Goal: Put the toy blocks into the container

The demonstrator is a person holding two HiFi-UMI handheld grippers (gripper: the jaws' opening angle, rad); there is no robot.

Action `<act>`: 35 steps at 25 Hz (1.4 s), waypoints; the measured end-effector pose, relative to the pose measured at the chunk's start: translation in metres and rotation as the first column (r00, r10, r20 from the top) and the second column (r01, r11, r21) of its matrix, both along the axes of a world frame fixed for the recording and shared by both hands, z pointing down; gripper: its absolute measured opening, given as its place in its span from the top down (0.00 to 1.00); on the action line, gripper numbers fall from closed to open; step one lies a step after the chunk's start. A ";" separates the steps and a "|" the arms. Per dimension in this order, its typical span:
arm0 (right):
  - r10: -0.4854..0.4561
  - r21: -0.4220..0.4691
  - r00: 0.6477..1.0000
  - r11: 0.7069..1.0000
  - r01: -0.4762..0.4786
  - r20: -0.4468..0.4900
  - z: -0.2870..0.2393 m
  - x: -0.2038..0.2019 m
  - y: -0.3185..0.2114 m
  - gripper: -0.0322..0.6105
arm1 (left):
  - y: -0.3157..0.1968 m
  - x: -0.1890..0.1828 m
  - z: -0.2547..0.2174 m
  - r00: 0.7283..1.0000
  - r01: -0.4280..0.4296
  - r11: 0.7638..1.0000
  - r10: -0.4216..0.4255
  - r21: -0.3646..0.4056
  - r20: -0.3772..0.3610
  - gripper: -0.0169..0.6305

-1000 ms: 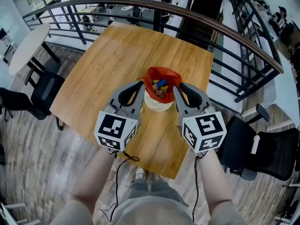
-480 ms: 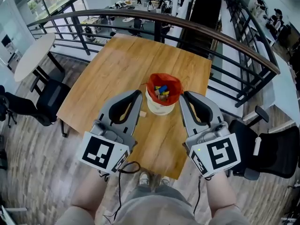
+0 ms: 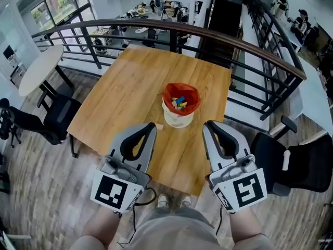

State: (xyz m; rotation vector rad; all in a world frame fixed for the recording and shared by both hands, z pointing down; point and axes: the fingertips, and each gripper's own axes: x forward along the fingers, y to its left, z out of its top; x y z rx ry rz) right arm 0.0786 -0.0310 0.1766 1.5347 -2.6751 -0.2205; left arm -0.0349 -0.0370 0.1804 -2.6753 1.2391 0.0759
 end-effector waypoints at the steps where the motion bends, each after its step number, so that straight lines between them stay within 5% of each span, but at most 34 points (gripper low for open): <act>1: -0.007 -0.004 1.000 1.000 0.007 0.007 0.002 0.000 0.007 0.90 | 0.005 0.000 0.002 1.000 -0.001 1.000 0.001 0.002 0.001 0.96; 7: -0.036 -0.012 0.999 0.999 0.036 0.022 0.010 -0.002 0.038 0.90 | 0.042 0.003 0.013 0.999 -0.018 0.999 0.015 -0.047 -0.050 0.96; 14: -0.049 -0.068 0.998 0.996 0.052 0.046 0.027 -0.002 0.059 0.90 | 0.059 0.005 0.035 1.000 -0.015 0.991 0.013 -0.130 -0.022 0.96; 20: -0.069 -0.093 0.997 0.993 0.072 0.041 0.039 -0.006 0.064 0.90 | 0.059 -0.003 0.030 1.000 0.002 0.997 -0.004 -0.075 -0.024 0.96; 30: -0.094 -0.120 0.995 0.988 0.098 0.039 0.049 -0.011 0.064 0.90 | 0.061 0.005 0.048 1.000 -0.022 0.982 0.020 -0.186 -0.015 0.96; 35: -0.107 -0.130 0.994 0.985 0.111 0.037 0.050 -0.014 0.067 0.90 | 0.062 0.001 0.042 0.996 -0.038 0.987 0.026 -0.153 -0.081 0.96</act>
